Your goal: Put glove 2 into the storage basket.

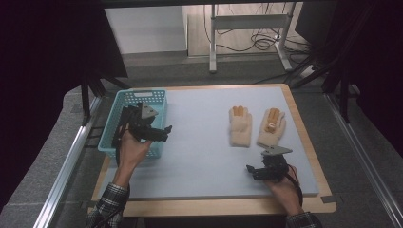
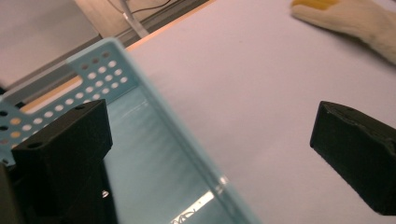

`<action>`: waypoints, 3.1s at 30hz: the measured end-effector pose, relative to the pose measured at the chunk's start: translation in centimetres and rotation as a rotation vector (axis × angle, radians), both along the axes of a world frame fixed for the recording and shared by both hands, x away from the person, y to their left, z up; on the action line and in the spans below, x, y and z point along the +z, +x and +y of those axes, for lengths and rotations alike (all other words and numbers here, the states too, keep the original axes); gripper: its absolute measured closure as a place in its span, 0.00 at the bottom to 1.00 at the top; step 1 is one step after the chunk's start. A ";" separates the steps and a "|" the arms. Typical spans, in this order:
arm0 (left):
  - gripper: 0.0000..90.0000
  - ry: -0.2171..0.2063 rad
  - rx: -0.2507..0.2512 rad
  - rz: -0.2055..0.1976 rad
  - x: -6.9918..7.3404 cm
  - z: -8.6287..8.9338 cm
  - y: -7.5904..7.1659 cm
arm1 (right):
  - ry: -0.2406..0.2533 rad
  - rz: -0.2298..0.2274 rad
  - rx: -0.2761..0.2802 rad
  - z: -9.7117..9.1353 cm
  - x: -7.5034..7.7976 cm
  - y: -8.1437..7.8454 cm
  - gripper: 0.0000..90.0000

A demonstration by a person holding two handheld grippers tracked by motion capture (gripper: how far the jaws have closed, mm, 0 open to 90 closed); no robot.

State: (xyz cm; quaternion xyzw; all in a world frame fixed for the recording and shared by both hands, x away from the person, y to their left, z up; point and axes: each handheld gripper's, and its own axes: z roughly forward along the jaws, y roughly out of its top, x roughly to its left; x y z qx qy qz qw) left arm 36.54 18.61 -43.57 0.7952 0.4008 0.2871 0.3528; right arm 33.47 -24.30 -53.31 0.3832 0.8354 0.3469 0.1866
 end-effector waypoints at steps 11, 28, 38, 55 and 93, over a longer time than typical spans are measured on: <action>0.00 0.036 -0.154 0.006 -1.6 -5.2 -3.2 | 0.000 -0.001 -0.002 0.0 0.0 0.0 0.14; 0.00 -0.024 -0.174 0.120 -9.0 -6.7 -5.4 | -0.002 -0.002 0.000 0.0 0.0 0.0 0.14; 0.00 -0.015 -0.100 0.173 -11.2 -5.8 -5.9 | -0.007 -0.003 0.001 0.0 0.0 0.0 0.14; 0.01 -0.084 -0.094 0.253 -11.4 -5.2 -5.1 | 0.002 0.000 0.002 0.0 0.0 0.0 0.14; 0.04 -0.075 -0.103 0.235 -11.4 -5.3 -5.3 | 0.047 -0.012 -0.029 2.4 3.9 12.3 0.35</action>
